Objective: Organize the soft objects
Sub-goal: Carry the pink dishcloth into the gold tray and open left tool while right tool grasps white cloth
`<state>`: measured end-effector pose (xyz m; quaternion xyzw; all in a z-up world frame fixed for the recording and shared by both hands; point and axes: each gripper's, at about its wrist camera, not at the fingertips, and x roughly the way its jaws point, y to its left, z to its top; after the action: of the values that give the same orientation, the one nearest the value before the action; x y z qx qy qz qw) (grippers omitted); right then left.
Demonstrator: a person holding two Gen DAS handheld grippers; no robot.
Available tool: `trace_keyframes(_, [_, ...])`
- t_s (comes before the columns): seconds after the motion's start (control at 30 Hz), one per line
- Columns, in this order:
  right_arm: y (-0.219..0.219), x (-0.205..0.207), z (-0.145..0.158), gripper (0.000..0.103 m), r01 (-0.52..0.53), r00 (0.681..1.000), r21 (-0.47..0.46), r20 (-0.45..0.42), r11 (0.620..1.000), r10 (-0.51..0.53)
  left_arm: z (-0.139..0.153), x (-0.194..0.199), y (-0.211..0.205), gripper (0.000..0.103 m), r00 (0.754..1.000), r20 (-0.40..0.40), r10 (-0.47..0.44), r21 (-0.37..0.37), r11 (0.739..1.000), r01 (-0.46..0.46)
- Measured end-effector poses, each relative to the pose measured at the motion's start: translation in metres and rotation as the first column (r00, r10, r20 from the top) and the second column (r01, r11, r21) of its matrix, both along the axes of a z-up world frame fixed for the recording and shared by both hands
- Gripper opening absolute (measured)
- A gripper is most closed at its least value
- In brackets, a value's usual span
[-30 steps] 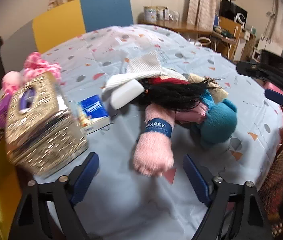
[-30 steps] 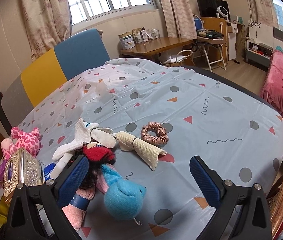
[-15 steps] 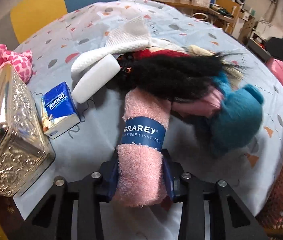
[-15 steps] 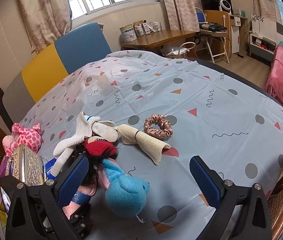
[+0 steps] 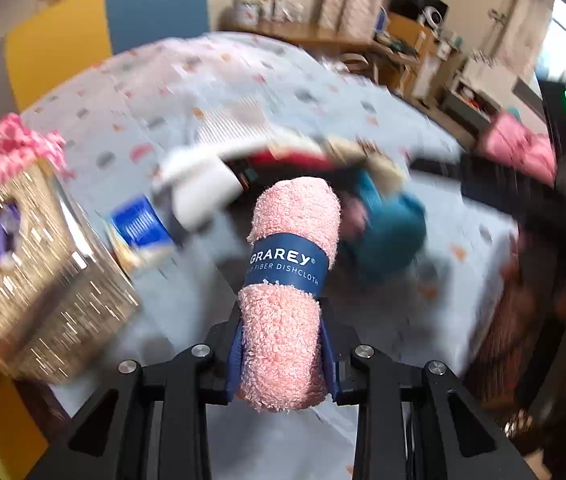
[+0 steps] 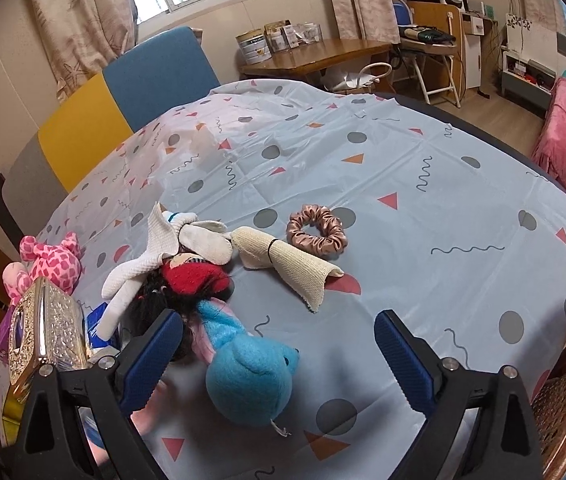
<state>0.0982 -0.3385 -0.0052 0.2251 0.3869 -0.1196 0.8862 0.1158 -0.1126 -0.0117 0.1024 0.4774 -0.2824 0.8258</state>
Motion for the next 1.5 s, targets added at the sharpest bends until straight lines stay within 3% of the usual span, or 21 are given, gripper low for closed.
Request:
trace_keyframes(0.23, [0.001,0.001,-0.002,0.093,-0.01,1.0,0.008,-0.015,1.0,0.01,0.044,0.062,0.019,0.032,0.986,0.068,0.152,-0.074,0.986,-0.147])
trace_keyframes(0.4, [0.005,0.003,-0.003,0.087,-0.03,0.999,0.001,-0.021,1.0,0.03,0.07,0.11,0.051,0.032,0.945,0.124,0.301,-0.093,0.952,-0.291])
trace_keyframes(0.6, [0.011,0.005,-0.003,0.078,-0.061,0.998,-0.011,-0.026,0.998,0.061,0.085,0.14,0.129,0.033,0.85,0.161,0.502,-0.103,0.865,-0.491])
trace_keyframes(0.73, [0.025,0.007,0.004,0.067,-0.118,0.993,-0.073,-0.012,0.99,0.118,0.084,0.135,0.188,0.032,0.776,0.172,0.606,-0.105,0.795,-0.598])
trace_keyframes(0.87, [0.046,0.015,0.014,0.055,-0.212,0.977,-0.151,0.005,0.966,0.215,0.073,0.119,0.237,0.033,0.726,0.167,0.668,-0.095,0.743,-0.662])
trace_keyframes(1.07, [0.079,0.05,0.025,0.041,-0.373,0.922,-0.296,-0.011,0.879,0.387,0.049,0.074,0.296,0.033,0.658,0.115,0.744,-0.095,0.668,-0.738])
trace_keyframes(1.2, [0.106,0.081,0.017,0.04,-0.483,0.868,-0.394,-0.095,0.782,0.488,0.034,0.033,0.319,0.033,0.627,0.098,0.773,-0.086,0.635,-0.768])
trace_keyframes(1.5, [0.13,0.131,-0.012,0.04,-0.603,0.792,-0.483,-0.266,0.635,0.549,-0.005,-0.035,0.341,0.033,0.577,0.004,0.817,-0.067,0.576,-0.815])
